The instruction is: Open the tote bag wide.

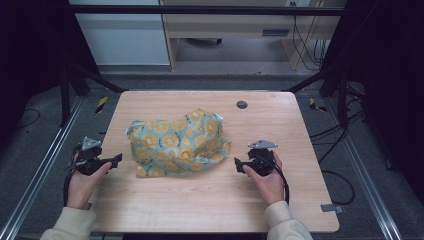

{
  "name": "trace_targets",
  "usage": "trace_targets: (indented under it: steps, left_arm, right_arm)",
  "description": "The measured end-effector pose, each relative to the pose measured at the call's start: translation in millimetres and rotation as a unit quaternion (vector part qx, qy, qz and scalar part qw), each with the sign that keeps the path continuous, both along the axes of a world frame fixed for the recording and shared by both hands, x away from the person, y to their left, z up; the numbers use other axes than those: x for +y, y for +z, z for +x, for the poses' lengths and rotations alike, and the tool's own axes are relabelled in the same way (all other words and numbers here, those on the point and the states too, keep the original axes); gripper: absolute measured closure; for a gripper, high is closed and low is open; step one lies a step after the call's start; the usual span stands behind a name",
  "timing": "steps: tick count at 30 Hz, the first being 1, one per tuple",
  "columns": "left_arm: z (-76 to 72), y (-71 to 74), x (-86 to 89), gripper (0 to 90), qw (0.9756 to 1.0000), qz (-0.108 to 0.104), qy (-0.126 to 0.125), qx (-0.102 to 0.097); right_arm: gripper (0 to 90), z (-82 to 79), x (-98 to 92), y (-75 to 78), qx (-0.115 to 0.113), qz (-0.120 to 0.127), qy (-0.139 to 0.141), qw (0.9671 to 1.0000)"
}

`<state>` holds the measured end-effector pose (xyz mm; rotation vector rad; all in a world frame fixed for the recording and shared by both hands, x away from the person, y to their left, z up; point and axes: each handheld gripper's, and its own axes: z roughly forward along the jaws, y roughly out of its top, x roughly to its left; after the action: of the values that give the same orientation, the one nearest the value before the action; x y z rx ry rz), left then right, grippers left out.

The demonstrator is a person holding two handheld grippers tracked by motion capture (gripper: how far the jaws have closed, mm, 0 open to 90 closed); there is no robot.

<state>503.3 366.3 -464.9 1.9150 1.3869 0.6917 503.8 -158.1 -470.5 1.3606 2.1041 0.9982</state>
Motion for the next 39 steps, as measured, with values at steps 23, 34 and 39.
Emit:
trace_targets:
  steps: [23, 34, 39]
  left_arm:
    - [-11.6, -3.9, -1.8, 14.3, 0.9999, 0.012, -0.012, 0.003]
    - [-10.7, -4.6, -1.8, 14.3, 0.9998, 0.009, -0.014, 0.006]
    - [-10.6, -4.6, -2.3, 14.5, 0.9998, 0.008, -0.016, 0.006]
  right_arm:
    - [28.2, 73.5, 81.2, 102.4, -0.035, -0.011, 0.103, 0.994]
    - [22.9, 110.4, 117.3, 105.3, -0.015, -0.015, 0.123, 0.9922]
    - [19.1, 125.1, 125.9, 100.0, 0.002, -0.008, 0.129, 0.9916]
